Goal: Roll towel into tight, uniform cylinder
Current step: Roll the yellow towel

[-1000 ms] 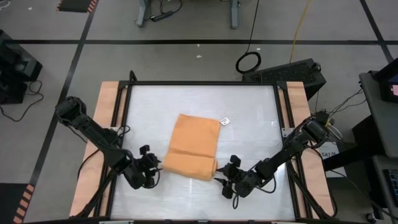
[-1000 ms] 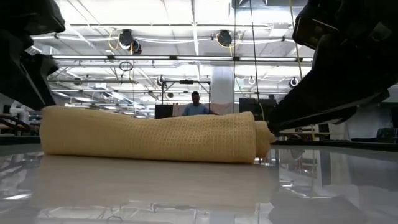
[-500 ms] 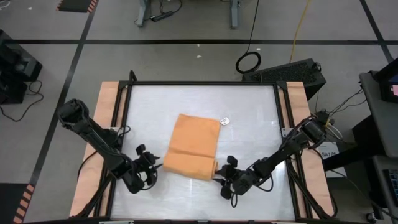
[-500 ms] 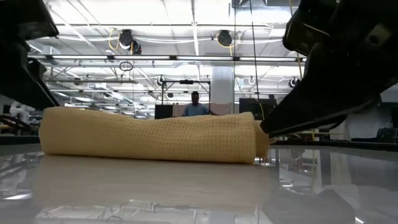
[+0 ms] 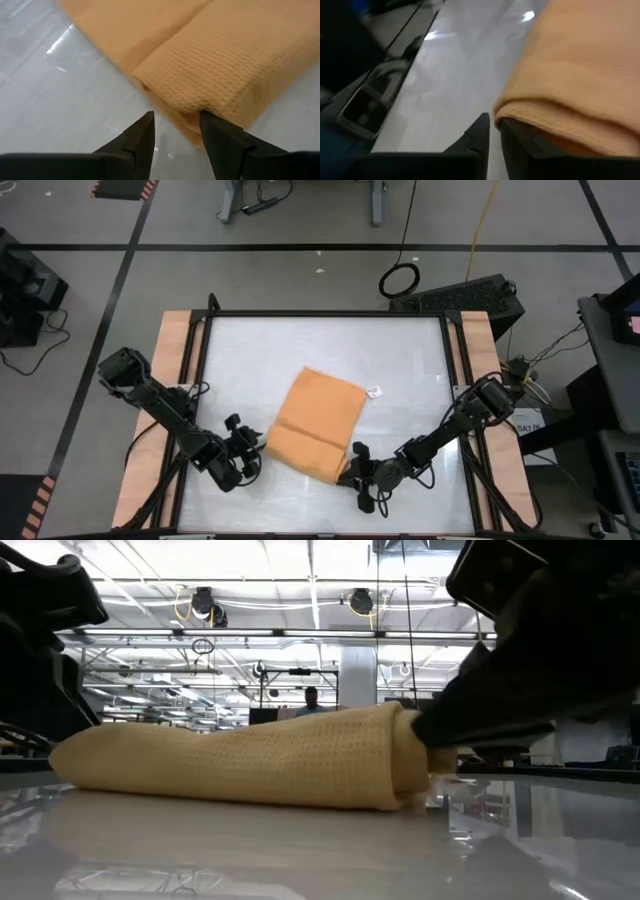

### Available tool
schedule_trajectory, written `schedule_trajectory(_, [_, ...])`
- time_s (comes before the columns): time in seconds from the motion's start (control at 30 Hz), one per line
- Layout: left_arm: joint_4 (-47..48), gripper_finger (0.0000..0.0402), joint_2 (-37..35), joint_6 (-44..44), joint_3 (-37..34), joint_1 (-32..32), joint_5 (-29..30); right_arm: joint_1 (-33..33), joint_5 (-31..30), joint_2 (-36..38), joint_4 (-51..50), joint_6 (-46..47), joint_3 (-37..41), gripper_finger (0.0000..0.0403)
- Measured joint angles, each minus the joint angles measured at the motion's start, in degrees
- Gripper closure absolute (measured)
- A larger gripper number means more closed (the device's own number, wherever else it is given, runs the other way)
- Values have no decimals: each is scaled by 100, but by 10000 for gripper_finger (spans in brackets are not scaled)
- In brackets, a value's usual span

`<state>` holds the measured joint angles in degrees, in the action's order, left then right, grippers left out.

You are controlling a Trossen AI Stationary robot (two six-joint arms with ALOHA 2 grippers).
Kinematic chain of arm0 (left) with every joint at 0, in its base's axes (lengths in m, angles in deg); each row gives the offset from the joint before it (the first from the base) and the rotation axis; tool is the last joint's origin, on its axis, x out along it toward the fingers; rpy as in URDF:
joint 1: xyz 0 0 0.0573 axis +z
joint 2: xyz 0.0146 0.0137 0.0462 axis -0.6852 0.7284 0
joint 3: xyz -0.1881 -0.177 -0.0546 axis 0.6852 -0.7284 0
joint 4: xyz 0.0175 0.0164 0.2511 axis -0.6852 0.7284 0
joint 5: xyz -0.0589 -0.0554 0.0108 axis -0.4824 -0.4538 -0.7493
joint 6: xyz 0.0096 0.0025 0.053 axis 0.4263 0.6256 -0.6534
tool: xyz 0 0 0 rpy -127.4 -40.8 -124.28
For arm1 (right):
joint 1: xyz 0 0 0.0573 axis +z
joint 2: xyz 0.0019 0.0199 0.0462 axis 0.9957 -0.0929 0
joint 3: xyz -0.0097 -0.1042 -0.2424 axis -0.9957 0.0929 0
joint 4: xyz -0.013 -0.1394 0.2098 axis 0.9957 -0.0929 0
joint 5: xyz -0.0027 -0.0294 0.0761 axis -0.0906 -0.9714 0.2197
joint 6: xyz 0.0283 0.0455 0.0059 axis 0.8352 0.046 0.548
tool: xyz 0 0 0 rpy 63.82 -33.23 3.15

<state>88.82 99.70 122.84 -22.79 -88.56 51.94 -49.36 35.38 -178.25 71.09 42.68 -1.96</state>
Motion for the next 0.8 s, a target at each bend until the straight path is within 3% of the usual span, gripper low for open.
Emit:
schedule_trajectory(0.2, [-41, 239, -34, -19, 92, 30, 278, 28, 652, 37, -85, -42, 0, 360])
schedule_trajectory(0.5, [244, 239, -478, -581, 269, 29, 402, 85, 898, 193, -397, -17, 1, 255])
schedule_trajectory(0.67, [549, 240, -816, -722, 269, 29, 401, 81, 1150, 906, -2080, 516, 0, 205])
schedule_trajectory(0.8, [155, 240, -1004, -1350, 269, 84, 564, 94, 985, 1606, -3395, 643, 0, 194])
